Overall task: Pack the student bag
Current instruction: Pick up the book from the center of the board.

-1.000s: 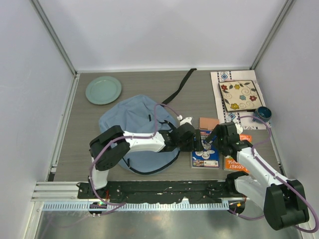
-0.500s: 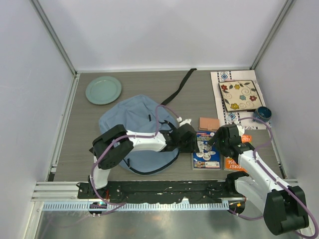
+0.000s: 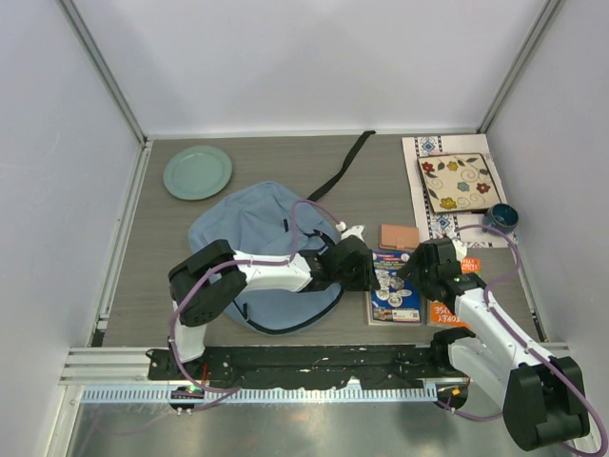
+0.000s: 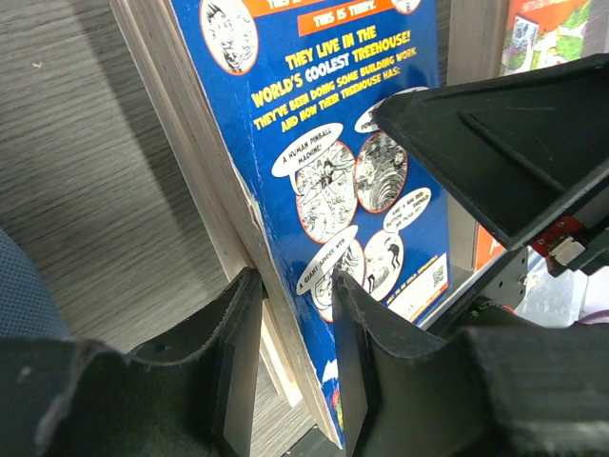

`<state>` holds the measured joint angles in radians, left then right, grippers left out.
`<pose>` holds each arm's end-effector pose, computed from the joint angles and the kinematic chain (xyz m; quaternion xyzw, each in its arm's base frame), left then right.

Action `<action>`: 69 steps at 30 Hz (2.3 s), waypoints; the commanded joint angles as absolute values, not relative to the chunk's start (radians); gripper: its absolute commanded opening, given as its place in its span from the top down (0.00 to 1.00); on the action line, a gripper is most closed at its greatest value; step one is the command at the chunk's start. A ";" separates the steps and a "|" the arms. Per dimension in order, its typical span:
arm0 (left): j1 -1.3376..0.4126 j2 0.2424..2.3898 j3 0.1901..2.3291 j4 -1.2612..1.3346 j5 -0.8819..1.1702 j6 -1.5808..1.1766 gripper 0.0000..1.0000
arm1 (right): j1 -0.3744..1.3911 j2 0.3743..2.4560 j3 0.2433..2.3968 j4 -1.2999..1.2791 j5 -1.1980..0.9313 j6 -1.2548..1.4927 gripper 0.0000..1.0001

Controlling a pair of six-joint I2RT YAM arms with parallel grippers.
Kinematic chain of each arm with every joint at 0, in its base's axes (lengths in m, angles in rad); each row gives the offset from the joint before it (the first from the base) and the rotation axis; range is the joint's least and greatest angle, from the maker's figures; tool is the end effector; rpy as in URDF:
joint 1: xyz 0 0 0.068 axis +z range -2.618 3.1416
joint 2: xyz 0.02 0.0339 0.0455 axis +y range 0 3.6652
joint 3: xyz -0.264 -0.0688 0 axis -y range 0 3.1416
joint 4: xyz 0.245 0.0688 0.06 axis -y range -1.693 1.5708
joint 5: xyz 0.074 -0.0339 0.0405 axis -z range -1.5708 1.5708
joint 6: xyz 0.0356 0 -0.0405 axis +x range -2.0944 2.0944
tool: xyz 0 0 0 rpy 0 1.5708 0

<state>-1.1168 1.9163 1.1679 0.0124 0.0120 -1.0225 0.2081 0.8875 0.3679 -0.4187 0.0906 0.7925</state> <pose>0.1799 -0.3696 0.1656 0.0455 0.9130 -0.3582 0.1899 0.1577 0.0300 0.1604 0.2870 0.9051 0.1113 0.2932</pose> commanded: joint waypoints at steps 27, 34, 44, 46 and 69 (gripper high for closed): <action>-1.115 1.752 1.354 0.040 0.106 -0.749 1.00 | 0.209 0.764 0.550 -0.462 -0.029 0.736 0.09; -1.057 1.625 1.335 0.044 0.169 -0.706 1.00 | 0.198 0.721 0.629 -0.495 -0.038 0.712 0.07; -0.979 1.428 1.212 0.144 0.277 -0.701 1.00 | 0.192 0.693 0.724 -0.439 -0.158 0.664 0.06; -0.962 1.396 1.195 0.181 0.316 -0.683 1.00 | 0.190 0.695 0.724 -0.376 -0.242 0.660 0.06; -0.801 1.241 0.963 0.656 0.609 -0.900 1.00 | 0.190 0.776 0.637 0.101 -0.698 0.796 0.12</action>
